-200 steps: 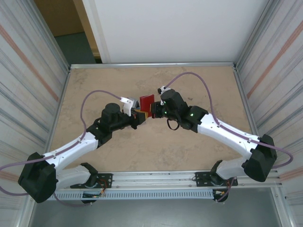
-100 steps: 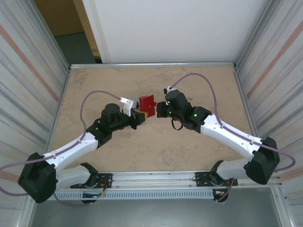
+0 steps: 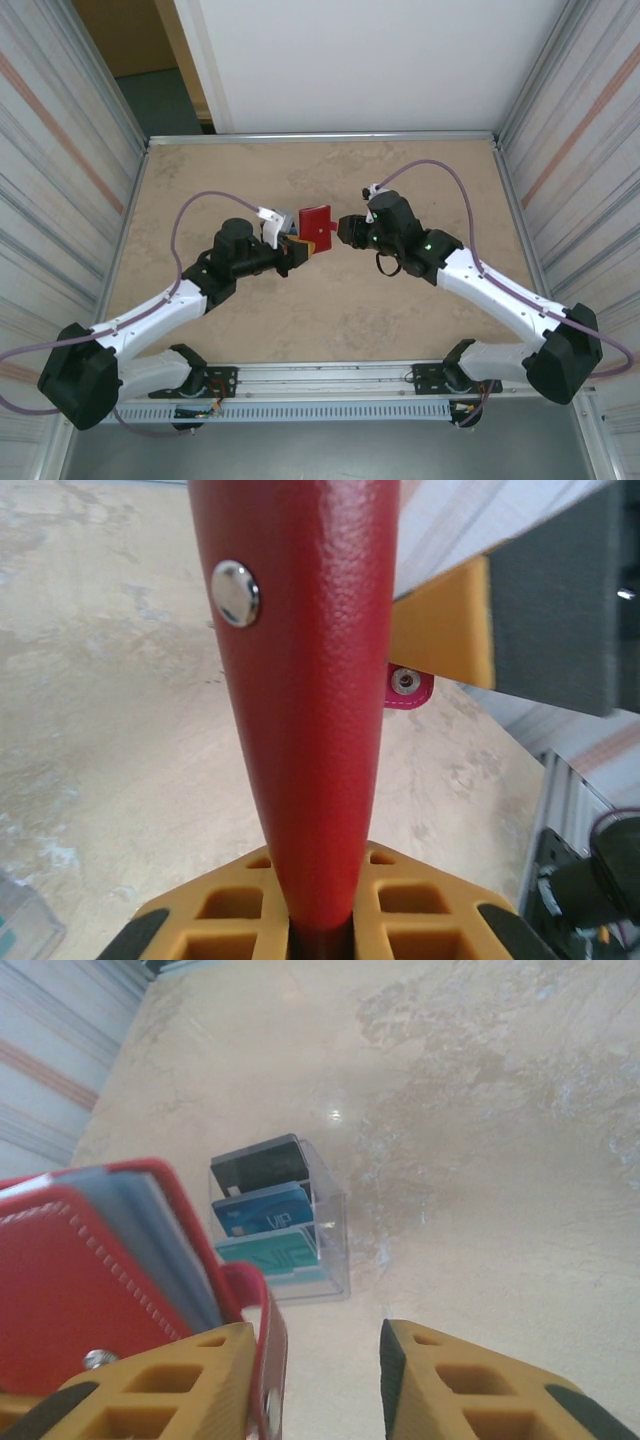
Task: Take the credit cards out of the card holder
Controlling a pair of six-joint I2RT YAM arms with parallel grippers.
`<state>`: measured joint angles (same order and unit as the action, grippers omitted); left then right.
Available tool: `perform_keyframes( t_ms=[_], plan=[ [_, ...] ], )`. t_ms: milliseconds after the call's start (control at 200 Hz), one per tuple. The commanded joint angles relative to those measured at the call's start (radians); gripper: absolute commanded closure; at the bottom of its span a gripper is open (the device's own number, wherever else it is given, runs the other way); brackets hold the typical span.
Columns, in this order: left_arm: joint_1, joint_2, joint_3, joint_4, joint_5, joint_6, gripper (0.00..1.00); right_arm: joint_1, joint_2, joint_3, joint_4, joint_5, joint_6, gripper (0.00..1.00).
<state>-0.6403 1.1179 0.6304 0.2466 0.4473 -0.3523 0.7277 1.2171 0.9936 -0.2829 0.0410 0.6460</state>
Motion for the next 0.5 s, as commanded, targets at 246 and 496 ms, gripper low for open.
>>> perform_keyframes(
  t_ms=[246, 496],
  plan=[
    [0.059, -0.068, 0.078, 0.015, 0.274, 0.056, 1.00, -0.161, -0.095, -0.115, 0.193, -0.416, -0.051, 0.47],
    [0.106, -0.076, 0.090, 0.025, 0.413, 0.055, 1.00, -0.260, -0.192, -0.212, 0.320, -0.657, -0.073, 0.41]
  ],
)
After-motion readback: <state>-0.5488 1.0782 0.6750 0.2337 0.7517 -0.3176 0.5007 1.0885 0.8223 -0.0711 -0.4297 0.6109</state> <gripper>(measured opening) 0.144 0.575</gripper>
